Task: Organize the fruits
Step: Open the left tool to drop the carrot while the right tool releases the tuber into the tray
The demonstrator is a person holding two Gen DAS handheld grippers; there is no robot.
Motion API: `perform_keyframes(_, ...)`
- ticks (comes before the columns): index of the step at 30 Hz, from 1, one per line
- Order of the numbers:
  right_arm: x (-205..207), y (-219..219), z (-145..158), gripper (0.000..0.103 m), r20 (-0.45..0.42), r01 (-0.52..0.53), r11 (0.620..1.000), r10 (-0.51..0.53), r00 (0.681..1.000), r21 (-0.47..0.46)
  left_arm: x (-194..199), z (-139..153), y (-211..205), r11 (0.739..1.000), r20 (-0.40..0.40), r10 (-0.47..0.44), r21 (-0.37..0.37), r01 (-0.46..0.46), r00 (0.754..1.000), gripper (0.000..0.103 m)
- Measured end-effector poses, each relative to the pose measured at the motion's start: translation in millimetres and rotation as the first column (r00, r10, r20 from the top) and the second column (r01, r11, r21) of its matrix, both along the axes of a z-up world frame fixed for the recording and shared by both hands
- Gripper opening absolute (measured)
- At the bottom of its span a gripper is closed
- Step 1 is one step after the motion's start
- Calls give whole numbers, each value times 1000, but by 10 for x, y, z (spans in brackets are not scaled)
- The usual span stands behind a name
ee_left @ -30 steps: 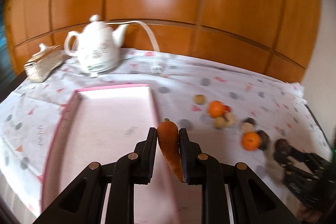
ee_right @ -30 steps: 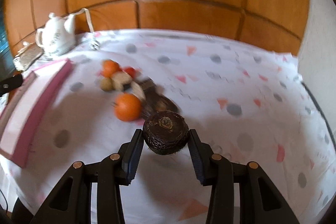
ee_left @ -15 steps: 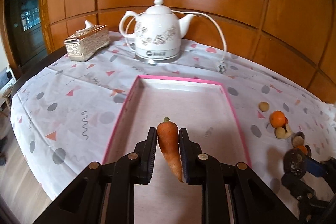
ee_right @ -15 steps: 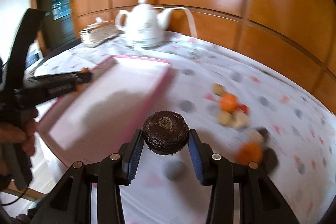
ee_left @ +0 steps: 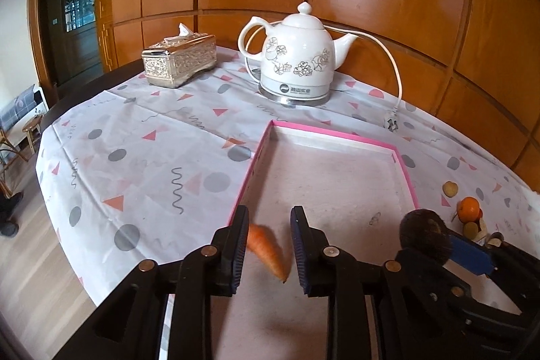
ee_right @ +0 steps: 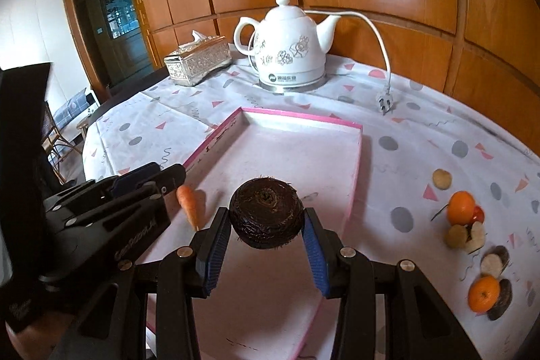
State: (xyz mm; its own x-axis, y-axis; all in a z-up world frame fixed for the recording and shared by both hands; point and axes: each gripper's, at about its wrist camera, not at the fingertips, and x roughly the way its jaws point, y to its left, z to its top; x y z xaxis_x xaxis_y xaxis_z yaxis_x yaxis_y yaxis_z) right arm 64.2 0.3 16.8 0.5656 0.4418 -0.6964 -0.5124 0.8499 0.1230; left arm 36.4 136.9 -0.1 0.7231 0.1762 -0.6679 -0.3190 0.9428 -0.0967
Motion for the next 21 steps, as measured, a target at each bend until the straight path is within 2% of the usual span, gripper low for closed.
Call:
perform_keyframes(7, 11, 16, -64, 44, -17, 5, 1000, -5, 1000, 6, -32, -53, 10, 1000, -14, 21, -8, -21, 1000, 27)
perform_keyframes(11, 39, 3, -116, 45, -54, 8, 1000, -7, 999, 20, -63, -40, 13, 999, -7, 31, -9, -31, 1000, 33)
perform_keyframes(21, -35, -151, -140, 45, -61, 54, 998, -51, 997, 44, -110, -1, -121, 1000, 0, 11, 2, -11, 1000, 34)
